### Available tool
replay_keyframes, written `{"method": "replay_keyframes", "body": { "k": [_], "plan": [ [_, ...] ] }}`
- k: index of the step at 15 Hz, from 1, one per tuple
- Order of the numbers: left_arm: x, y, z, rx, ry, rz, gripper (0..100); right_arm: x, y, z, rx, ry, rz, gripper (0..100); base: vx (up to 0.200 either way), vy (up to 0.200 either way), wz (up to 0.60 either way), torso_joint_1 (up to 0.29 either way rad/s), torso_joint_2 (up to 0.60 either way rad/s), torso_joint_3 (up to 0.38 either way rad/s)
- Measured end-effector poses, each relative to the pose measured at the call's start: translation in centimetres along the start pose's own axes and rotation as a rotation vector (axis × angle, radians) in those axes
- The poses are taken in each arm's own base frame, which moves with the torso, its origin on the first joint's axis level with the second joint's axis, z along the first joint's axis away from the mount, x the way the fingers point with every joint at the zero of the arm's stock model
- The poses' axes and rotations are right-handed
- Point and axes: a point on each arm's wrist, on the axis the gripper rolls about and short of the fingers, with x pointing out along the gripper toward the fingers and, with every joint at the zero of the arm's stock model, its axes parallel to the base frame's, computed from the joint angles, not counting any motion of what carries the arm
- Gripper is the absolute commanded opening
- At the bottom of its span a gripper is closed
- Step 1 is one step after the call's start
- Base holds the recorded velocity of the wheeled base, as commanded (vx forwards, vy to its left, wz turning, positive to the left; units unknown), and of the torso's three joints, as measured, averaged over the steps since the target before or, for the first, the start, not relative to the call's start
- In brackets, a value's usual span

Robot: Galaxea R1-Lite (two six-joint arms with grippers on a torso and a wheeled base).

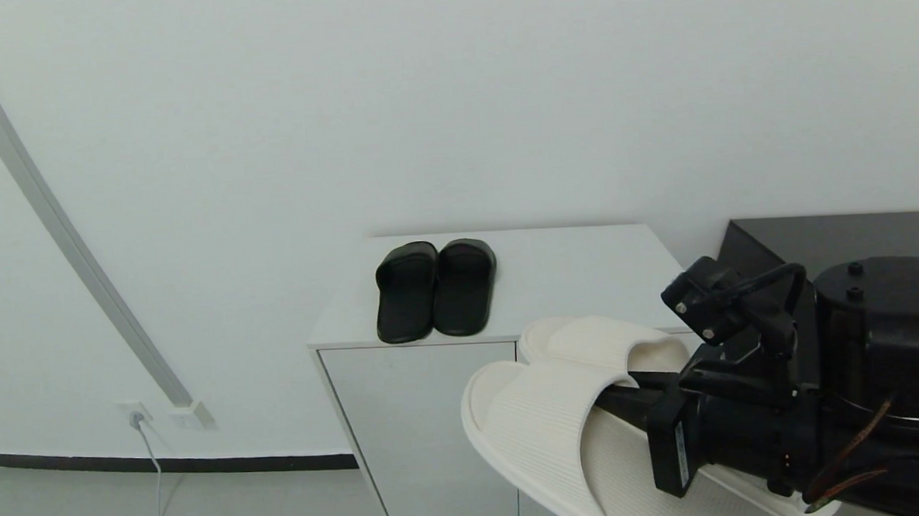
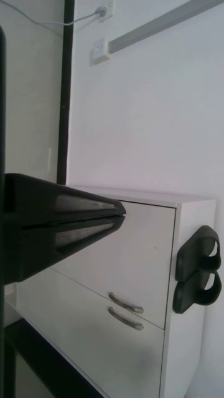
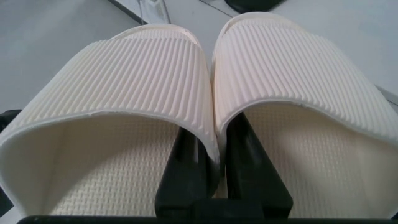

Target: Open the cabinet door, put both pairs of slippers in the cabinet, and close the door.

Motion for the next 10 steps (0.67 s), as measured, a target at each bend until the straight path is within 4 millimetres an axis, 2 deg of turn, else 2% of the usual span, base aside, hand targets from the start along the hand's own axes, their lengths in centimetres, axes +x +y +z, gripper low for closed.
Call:
{"method": "replay_keyframes", "body": {
  "k": [10],
  "plan": [
    [0.0, 0.0, 0.0, 0.0, 0.0, -0.001, 0, -0.07, -0.2, -0.78, -0.004, 0.027, -0.003, 0, 0.0, 0.0, 0.0, -0.007, 0.01, 0.009]
  ]
}}
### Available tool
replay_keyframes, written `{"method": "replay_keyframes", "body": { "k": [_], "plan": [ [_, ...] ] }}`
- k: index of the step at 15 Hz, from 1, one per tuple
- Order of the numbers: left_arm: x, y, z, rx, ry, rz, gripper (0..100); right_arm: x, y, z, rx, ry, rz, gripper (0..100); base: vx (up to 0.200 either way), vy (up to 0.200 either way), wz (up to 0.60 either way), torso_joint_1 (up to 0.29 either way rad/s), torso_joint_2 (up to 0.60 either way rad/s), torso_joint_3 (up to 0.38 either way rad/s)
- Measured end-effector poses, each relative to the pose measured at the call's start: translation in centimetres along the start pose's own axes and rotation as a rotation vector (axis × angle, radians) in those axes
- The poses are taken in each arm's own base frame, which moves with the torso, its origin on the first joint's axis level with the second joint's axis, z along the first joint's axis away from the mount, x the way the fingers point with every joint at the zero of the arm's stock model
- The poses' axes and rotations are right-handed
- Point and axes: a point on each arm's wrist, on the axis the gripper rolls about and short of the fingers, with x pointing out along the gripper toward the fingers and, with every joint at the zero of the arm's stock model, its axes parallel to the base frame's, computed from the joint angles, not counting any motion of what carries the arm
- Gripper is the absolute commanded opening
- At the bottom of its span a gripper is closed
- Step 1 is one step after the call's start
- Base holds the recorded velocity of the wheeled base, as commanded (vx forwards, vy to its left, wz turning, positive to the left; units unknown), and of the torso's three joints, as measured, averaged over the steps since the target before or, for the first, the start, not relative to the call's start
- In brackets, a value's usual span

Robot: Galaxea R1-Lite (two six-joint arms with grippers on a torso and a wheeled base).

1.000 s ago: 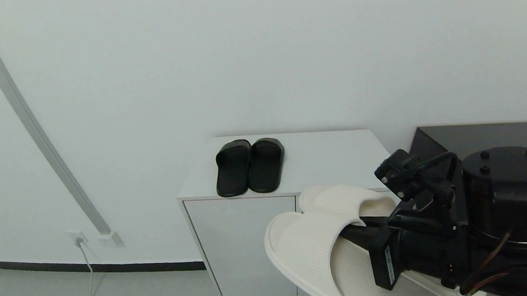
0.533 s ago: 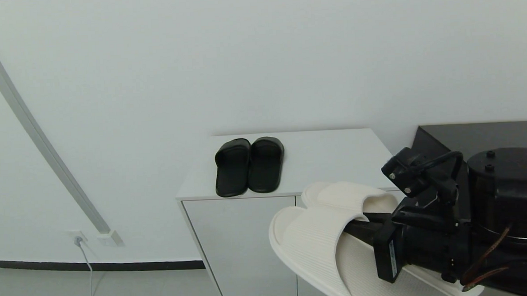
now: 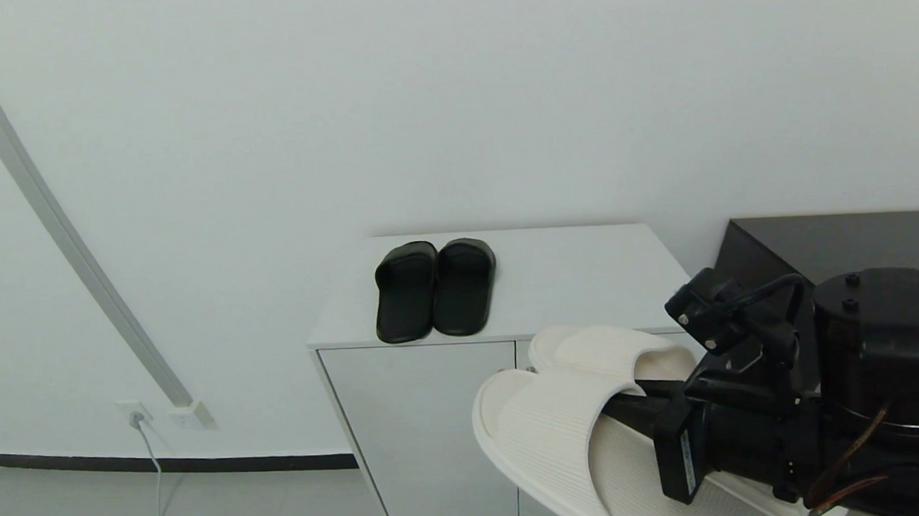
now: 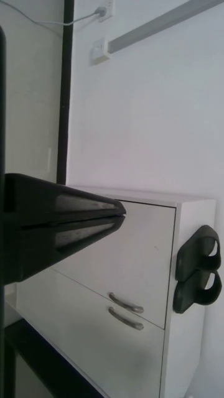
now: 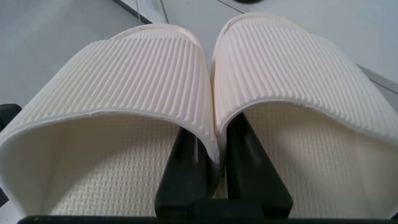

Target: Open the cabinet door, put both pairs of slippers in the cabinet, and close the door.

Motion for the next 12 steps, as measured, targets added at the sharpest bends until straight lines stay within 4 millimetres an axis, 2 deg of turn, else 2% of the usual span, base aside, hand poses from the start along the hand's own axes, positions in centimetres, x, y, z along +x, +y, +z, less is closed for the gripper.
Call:
{"method": "replay_keyframes", "body": {
  "k": [12],
  "plan": [
    [0.0, 0.0, 0.0, -0.001, 0.0, 0.001, 0, 0.14, 0.07, -0.45, -0.003, 0.019, 0.001, 0, 0.0, 0.0, 0.0, -0.212, 0.51, 0.297]
  ]
}}
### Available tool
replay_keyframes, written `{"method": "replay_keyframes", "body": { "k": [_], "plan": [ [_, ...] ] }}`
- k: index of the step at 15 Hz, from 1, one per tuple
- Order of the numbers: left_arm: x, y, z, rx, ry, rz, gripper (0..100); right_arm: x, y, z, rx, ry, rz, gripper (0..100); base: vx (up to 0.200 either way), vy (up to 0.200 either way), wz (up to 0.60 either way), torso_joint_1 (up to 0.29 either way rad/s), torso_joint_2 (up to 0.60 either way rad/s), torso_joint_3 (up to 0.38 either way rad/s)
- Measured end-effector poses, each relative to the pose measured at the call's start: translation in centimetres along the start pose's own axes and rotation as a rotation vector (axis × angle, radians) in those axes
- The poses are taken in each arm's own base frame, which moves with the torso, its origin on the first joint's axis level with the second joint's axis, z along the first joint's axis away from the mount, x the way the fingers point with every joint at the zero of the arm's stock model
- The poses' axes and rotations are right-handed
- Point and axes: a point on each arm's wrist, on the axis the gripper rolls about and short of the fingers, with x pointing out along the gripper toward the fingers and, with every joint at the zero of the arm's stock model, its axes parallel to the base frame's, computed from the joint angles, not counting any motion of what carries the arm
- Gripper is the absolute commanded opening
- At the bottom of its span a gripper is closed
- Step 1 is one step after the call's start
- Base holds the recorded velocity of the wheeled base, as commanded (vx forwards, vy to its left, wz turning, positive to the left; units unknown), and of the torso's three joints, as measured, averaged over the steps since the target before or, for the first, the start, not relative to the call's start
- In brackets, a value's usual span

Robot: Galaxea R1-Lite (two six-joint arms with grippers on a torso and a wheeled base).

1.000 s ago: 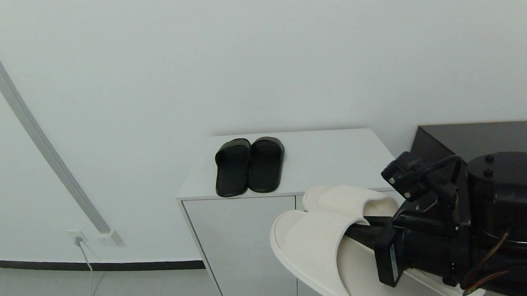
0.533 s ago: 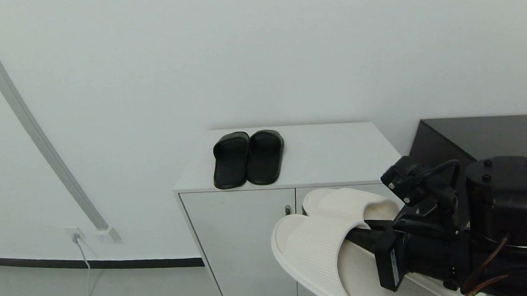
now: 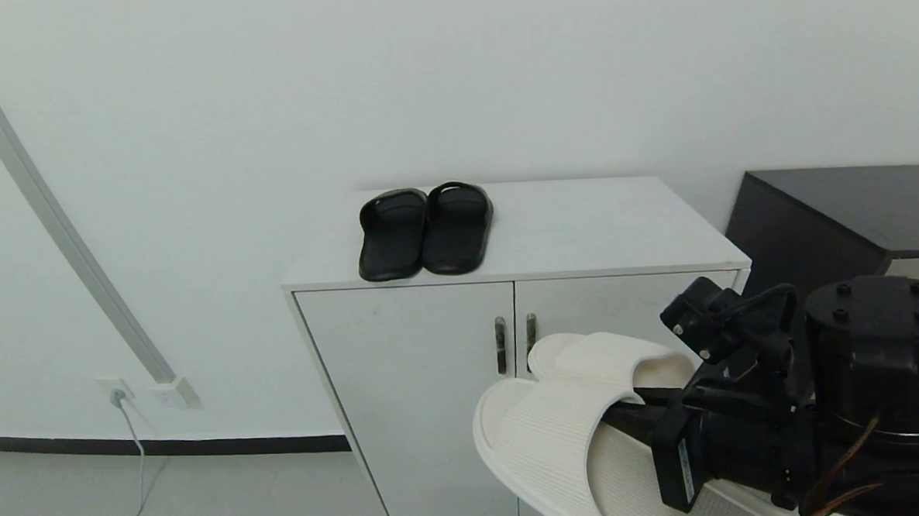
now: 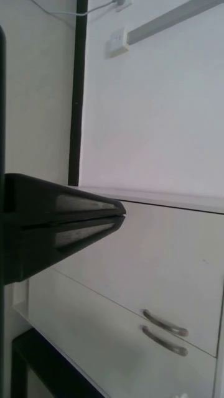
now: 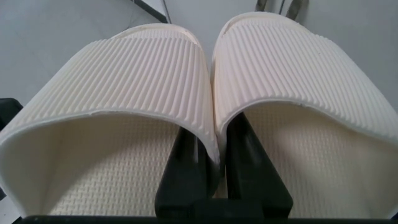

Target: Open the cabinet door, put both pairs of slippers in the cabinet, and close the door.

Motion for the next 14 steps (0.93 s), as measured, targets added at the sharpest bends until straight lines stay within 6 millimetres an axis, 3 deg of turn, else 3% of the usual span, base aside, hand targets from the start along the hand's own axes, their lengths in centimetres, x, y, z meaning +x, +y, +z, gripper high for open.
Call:
{"method": "replay_keyframes", "body": {
  "k": [8, 9, 14],
  "plan": [
    [0.0, 0.0, 0.0, 0.002, 0.0, 0.0, 0, 0.21, -0.03, -0.21, 0.0, 0.01, -0.002, 0, 0.0, 0.0, 0.0, -0.168, 0.49, 0.32],
    [0.0, 0.01, 0.0, 0.003, 0.0, 0.003, 100, 0.21, -0.04, -0.21, 0.0, 0.01, -0.002, 0, 0.0, 0.0, 0.0, -0.154, 0.47, 0.339],
    [0.0, 0.03, 0.01, 0.001, -0.002, 0.015, 100, 0.24, -0.04, -0.43, -0.001, 0.017, -0.003, 0, 0.0, 0.0, 0.0, -0.109, 0.46, 0.352]
  ]
}}
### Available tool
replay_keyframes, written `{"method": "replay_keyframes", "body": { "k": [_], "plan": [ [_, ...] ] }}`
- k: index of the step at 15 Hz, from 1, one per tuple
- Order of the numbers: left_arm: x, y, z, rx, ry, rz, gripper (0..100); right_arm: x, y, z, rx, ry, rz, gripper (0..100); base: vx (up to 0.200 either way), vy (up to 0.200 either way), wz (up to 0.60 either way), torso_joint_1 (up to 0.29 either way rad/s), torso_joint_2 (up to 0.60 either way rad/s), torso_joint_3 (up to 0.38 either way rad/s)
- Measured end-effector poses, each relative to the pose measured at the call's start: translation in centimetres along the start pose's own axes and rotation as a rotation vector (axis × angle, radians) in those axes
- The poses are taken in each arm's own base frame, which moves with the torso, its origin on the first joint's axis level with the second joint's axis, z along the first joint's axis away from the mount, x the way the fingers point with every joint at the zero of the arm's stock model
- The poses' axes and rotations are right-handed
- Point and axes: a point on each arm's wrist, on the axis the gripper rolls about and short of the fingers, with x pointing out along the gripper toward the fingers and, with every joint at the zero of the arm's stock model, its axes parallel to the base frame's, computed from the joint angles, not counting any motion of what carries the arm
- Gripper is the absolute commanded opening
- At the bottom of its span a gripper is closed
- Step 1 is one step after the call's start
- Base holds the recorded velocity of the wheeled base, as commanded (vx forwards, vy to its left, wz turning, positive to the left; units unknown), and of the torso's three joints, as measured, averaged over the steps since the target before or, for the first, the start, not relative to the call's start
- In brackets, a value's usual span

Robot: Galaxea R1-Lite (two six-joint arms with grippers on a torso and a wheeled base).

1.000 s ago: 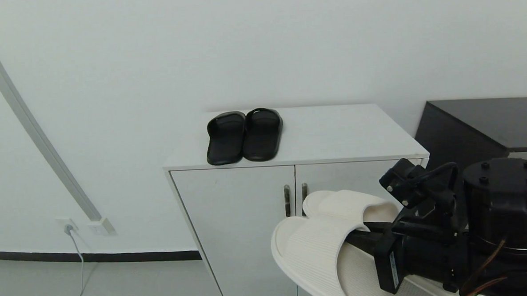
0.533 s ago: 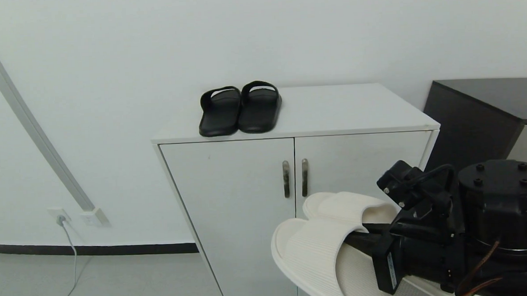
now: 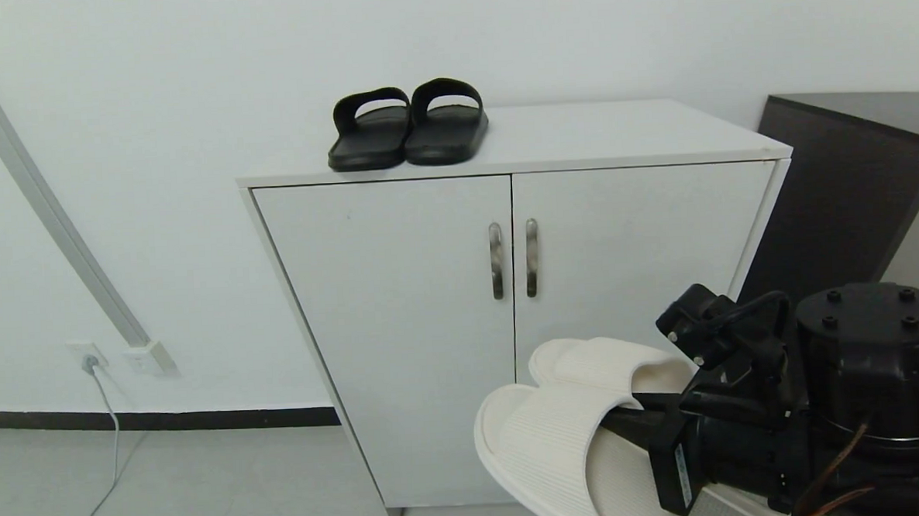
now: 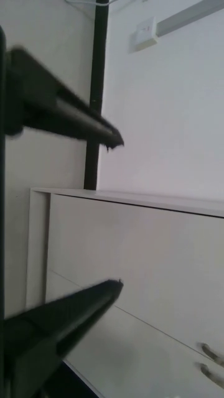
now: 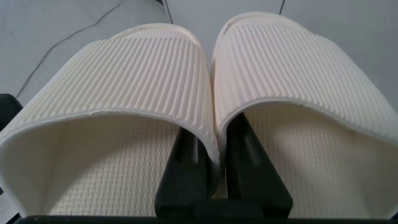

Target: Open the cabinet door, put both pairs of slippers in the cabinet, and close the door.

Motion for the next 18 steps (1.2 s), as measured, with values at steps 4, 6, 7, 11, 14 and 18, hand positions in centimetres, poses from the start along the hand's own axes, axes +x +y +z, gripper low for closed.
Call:
{"method": "replay_keyframes", "body": {
  "k": [4, 6, 7, 11, 14, 18],
  "plan": [
    [0.0, 0.0, 0.0, 0.0, 0.0, -0.005, 100, 0.0, 0.0, -0.4, -0.024, 0.011, 0.0, 0, 0.0, 0.0, 0.0, -0.047, 0.44, 0.388],
    [0.0, 0.0, 0.0, 0.0, 0.003, -0.008, 100, -0.1, 0.0, -0.7, -0.029, 0.023, -0.003, 0, 0.0, 0.0, 0.0, -0.014, 0.33, 0.322],
    [0.0, 0.0, 0.0, -0.001, 0.002, -0.009, 100, -0.2, 0.0, -0.8, -0.029, 0.023, -0.004, 0, 0.0, 0.0, 0.0, -0.002, 0.13, 0.134],
    [0.1, 0.0, 0.0, 0.001, 0.014, -0.014, 100, -0.4, -0.1, -1.2, -0.029, 0.033, -0.006, 0, 0.0, 0.0, 0.0, 0.001, 0.02, 0.02],
    [0.4, 0.0, 0.1, 0.014, 0.056, -0.032, 100, -0.7, -0.2, -1.2, -0.03, 0.024, -0.008, 0, 0.0, 0.0, 0.0, 0.0, 0.0, 0.0],
    [0.9, -0.1, 0.4, 0.063, 0.114, -0.047, 100, -0.9, -0.2, -1.6, -0.089, 0.035, -0.006, 0, 0.0, 0.0, 0.0, 0.0, 0.0, 0.0]
  ]
}}
